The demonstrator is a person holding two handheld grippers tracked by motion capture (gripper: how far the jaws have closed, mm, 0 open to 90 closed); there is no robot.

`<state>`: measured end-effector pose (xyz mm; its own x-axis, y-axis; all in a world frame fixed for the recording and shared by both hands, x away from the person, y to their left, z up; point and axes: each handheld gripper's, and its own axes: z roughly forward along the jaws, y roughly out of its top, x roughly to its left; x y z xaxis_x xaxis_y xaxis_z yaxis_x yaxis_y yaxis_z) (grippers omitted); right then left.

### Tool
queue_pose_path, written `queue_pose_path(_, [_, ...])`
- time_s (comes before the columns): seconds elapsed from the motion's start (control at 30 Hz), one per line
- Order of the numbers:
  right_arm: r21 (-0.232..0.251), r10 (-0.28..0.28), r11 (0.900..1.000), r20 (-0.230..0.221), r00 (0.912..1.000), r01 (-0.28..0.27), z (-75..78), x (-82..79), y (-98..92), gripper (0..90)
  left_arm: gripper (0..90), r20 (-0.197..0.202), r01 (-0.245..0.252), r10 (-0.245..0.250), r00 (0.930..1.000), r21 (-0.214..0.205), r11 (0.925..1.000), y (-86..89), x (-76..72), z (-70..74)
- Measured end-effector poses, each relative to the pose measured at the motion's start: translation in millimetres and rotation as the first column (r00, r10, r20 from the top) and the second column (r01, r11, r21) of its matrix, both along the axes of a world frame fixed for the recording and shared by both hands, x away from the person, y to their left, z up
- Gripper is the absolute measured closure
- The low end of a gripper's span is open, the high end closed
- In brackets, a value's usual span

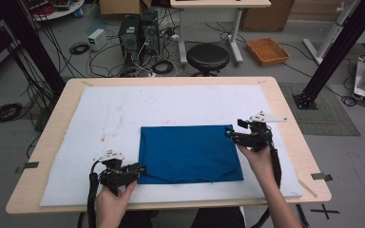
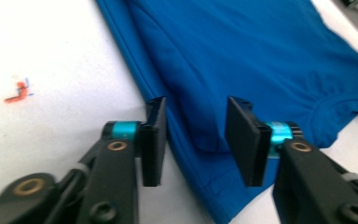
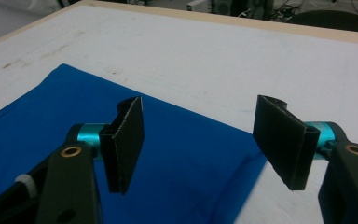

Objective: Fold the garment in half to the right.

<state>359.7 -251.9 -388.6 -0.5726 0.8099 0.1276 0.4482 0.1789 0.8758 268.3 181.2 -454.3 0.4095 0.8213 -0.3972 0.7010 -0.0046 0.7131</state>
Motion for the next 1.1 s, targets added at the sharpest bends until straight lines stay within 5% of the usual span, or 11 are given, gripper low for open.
queue_pose_path(0.3, [-0.03,0.114,0.993,-0.023,0.9933,-0.114,2.0,19.2,76.5,43.1,78.4,0.011,-0.008,0.007,0.9999,0.046,0.9989,-5.0,0.7,0.3])
queue_pose_path(0.63, [-0.053,0.213,0.9743,-0.093,0.9725,-0.219,-3.9,52.7,178.1,46.6,80.9,0.01,-0.011,0.011,0.9999,0.04,0.9991,-4.4,0.3,-0.1])
queue_pose_path(0.93, [-0.06,0.228,0.9678,-0.199,0.953,-0.245,-29.6,81.3,247.6,56.4,81.5,0.009,-0.011,0.011,0.9999,0.038,0.9992,-3.8,-0.1,-0.3])
queue_pose_path(1.1, [-0.105,0.229,0.9612,-0.211,0.9502,-0.255,-38.9,89.9,279.1,61.5,81.5,0.011,-0.009,0.009,0.9999,0.043,0.9991,-3.9,-0.3,-0.3])
